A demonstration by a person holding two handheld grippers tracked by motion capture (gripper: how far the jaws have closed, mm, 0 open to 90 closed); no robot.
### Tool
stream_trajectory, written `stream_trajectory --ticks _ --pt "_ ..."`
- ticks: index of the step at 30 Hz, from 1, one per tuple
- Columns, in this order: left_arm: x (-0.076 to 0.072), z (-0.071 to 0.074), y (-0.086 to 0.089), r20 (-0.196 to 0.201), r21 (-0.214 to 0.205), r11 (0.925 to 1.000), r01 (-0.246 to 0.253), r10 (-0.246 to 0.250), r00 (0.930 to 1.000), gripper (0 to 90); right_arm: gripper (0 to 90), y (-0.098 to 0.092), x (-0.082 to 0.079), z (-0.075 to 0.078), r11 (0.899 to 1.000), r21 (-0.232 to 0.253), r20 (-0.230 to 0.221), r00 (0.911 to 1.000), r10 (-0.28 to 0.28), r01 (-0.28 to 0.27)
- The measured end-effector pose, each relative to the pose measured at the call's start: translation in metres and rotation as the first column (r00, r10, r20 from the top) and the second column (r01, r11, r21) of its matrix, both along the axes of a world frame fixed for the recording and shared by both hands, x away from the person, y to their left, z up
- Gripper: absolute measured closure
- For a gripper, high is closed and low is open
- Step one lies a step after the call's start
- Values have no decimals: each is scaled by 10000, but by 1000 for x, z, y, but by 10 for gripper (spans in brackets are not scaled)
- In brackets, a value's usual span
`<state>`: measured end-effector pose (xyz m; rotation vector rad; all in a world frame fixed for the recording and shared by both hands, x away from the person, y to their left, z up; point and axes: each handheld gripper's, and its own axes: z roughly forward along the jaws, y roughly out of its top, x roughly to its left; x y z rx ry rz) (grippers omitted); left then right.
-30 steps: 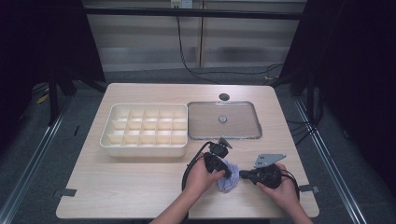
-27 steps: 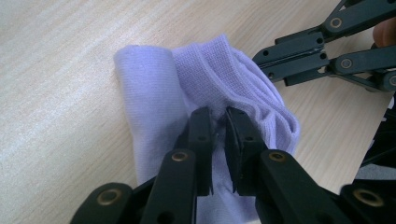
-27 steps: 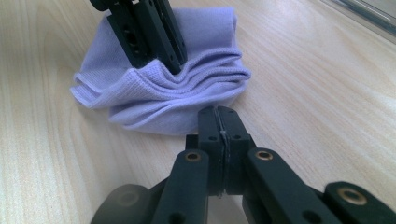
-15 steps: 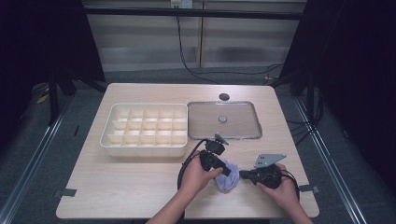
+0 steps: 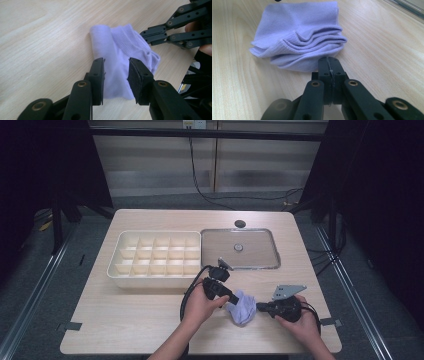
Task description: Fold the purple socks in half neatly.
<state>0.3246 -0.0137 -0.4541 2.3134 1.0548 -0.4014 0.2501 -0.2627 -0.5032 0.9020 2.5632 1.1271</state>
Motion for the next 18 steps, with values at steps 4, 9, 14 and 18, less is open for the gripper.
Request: stream_trajectory --ticks 4,9,14,18 --pt "0 -5 2 -114 -96 9999 -102 101 9999 637 895 0 0 0 10000 8 -7 10000 -17 17" --pt "1 -9 4 -256 -65 9998 -170 168 9995 619 895 0 0 0 10000 12 -12 10000 -17 17" --pt "0 -13 4 -384 -125 9994 -319 314 9988 603 894 0 0 0 10000 26 -16 10000 -20 20" --pt "-1 -15 3 -528 -165 9986 -508 498 9974 607 894 0 -1 0 10000 12 -33 10000 -33 33"
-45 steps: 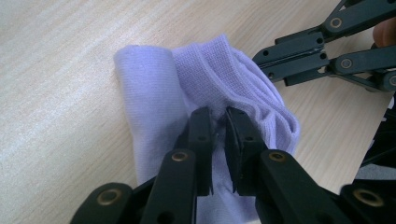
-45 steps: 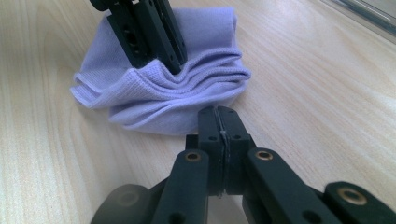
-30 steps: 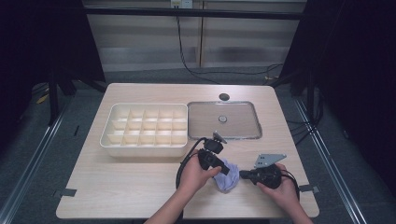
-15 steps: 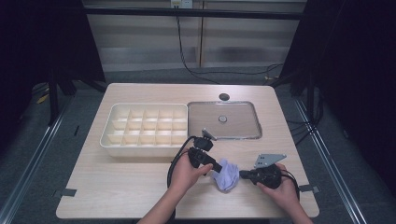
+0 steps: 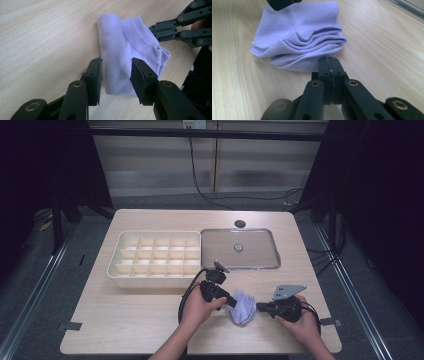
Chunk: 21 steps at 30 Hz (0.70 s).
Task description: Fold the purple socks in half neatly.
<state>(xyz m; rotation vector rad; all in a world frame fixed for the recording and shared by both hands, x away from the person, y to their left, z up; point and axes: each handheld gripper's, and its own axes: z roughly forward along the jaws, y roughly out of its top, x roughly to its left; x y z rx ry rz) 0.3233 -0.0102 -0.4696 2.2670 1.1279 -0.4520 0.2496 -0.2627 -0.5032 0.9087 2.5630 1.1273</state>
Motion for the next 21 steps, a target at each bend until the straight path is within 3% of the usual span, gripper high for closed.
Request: stream_trajectory --ticks 2,9,12,14,21 --pt "1 -1 1 -34 98 9997 202 -202 9998 611 894 0 0 0 10000 -7 2 10000 9 -9" --pt "3 -2 1 -160 111 9999 112 -110 9998 637 895 0 0 0 10000 -2 -1 10000 -1 1" --pt "3 3 2 -122 56 10000 -25 26 9999 670 894 0 0 0 10000 -4 -3 10000 -27 27" --pt "4 4 2 -122 97 10000 23 -22 9999 737 894 -1 0 0 10000 38 17 10000 0 0" --pt "4 1 -1 -260 130 9998 115 -111 9996 741 893 0 -1 0 10000 -13 54 10000 10 -10"
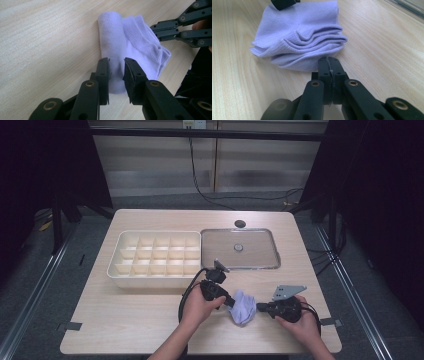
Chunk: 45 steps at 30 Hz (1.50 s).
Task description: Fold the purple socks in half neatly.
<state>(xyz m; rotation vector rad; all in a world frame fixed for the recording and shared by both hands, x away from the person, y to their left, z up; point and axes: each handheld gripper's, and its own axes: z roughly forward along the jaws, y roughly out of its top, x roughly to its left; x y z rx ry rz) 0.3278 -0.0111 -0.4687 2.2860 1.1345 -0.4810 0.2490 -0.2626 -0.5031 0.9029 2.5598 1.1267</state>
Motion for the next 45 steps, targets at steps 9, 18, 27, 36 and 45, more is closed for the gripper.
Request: stream_trajectory --ticks 9,18,27,36,45 --pt "1 1 1 -225 -240 9996 138 -143 9996 834 894 0 0 0 10000 18 -38 10000 -15 15" --pt "0 4 2 -176 -213 9993 292 -296 9994 872 893 0 1 -1 10000 61 -24 10000 -7 7" --pt "-2 -3 0 -393 -511 9986 103 -123 9992 665 892 -1 0 0 10000 52 -45 10000 -39 40" --pt "2 -7 1 -669 -295 9995 72 -92 9977 840 892 -2 0 -1 9999 86 -75 10000 -53 53" --pt "2 -3 0 -679 -317 9995 68 -90 9976 843 890 -2 -3 1 10000 -2 -59 10000 48 -48"
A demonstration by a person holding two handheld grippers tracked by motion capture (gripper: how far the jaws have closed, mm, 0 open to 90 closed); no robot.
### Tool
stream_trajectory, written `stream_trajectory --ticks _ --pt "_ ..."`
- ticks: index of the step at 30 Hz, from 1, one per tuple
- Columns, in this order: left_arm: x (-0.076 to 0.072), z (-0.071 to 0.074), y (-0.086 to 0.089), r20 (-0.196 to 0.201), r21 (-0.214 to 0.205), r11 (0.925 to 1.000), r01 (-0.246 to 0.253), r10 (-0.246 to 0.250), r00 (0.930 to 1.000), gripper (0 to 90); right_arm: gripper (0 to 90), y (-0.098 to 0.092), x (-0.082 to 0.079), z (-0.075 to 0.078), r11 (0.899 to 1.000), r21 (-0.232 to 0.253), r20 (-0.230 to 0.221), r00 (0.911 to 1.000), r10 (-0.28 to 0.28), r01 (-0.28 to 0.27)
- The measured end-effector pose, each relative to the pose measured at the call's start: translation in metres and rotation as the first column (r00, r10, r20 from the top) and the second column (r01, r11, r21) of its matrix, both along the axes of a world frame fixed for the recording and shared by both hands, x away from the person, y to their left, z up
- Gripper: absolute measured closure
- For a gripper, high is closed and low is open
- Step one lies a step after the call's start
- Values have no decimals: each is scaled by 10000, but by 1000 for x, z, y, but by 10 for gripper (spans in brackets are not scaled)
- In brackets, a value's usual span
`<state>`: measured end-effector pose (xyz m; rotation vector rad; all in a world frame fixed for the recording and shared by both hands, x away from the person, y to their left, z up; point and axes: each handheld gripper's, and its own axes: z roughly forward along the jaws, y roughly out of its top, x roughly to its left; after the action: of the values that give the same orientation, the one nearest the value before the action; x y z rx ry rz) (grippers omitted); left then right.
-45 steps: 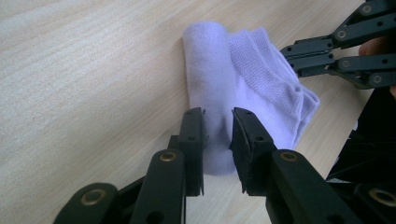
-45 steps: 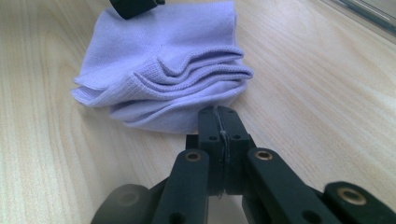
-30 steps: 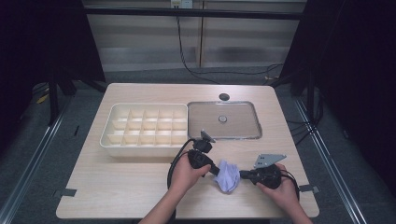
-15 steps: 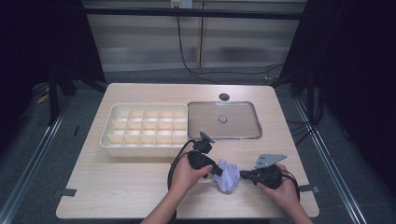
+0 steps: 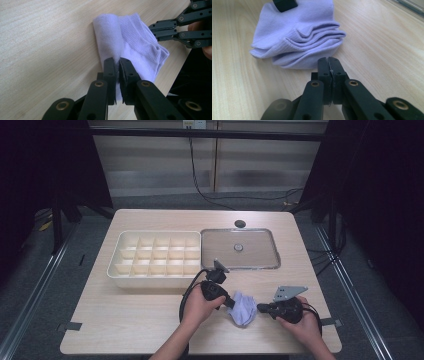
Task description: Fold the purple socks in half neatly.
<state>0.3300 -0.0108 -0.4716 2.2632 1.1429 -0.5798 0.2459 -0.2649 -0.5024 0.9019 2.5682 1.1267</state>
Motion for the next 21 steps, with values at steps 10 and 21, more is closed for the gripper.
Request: stream_trajectory --ticks 10,21 --pt "0 3 0 -5 -3 10000 2 -2 10000 840 890 0 -5 3 9993 274 -36 9997 236 -235" --pt "-2 13 -2 232 235 9994 270 -275 9994 841 890 7 -3 -1 9988 240 -138 9990 430 -427"
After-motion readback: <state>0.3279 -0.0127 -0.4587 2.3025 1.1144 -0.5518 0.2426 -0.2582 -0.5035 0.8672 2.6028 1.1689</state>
